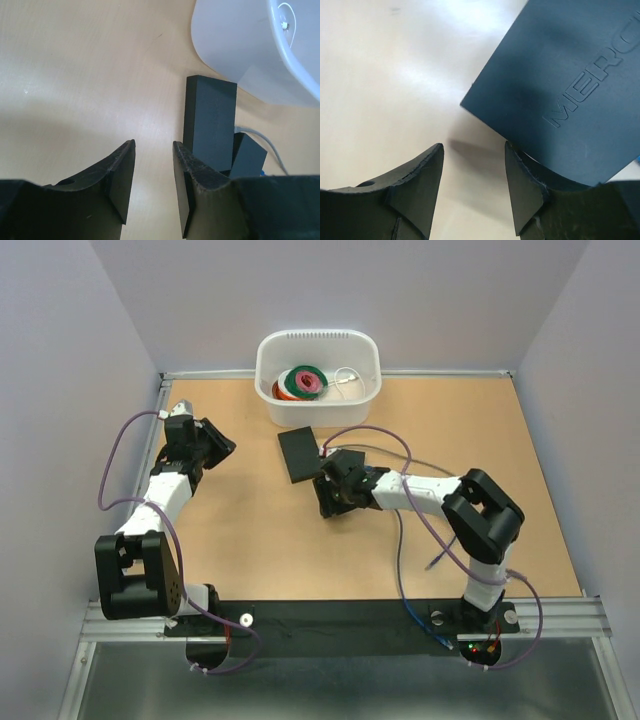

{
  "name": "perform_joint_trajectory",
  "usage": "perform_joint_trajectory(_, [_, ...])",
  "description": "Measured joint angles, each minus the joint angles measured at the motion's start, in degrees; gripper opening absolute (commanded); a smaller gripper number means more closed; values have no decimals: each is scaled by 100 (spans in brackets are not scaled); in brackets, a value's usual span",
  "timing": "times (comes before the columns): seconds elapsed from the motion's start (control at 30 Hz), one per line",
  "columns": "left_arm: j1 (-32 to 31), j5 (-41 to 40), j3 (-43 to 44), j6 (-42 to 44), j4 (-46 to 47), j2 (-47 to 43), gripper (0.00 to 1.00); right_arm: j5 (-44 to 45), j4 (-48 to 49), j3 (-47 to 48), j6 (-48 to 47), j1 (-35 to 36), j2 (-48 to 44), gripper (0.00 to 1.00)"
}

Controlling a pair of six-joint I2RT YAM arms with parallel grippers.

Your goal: Insert the plug into the switch port

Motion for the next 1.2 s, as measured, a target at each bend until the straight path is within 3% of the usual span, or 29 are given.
perform_joint_trajectory(0.17, [0,35,-2,-15,0,-2,47,-61,-212,0,-275,-254,-68,64])
perform_joint_trajectory(0.3, [0,74,-170,-7,39,-118,47,-66,-214,-520,-396,-129,-570,89])
perform_joint_trajectory(0.4, [0,160,-352,7,37,-328,47,76,-361,-929,-407,186,-1318,100])
perform_joint_trajectory(0.67, [-337,262,-411,229,-179,-1019,47,1261,-632,-931,-306,393,-4098,100])
perform_joint_trajectory(1.0, [-2079,-70,114,981,-610,-1598,47,2347,-1843,-675,-42,363,-4754,100])
perform_joint_trajectory(1.2, [-2184,-221,-229,1394,-590,-2376,47,2588,-2151,-846,444,363,-5539,100])
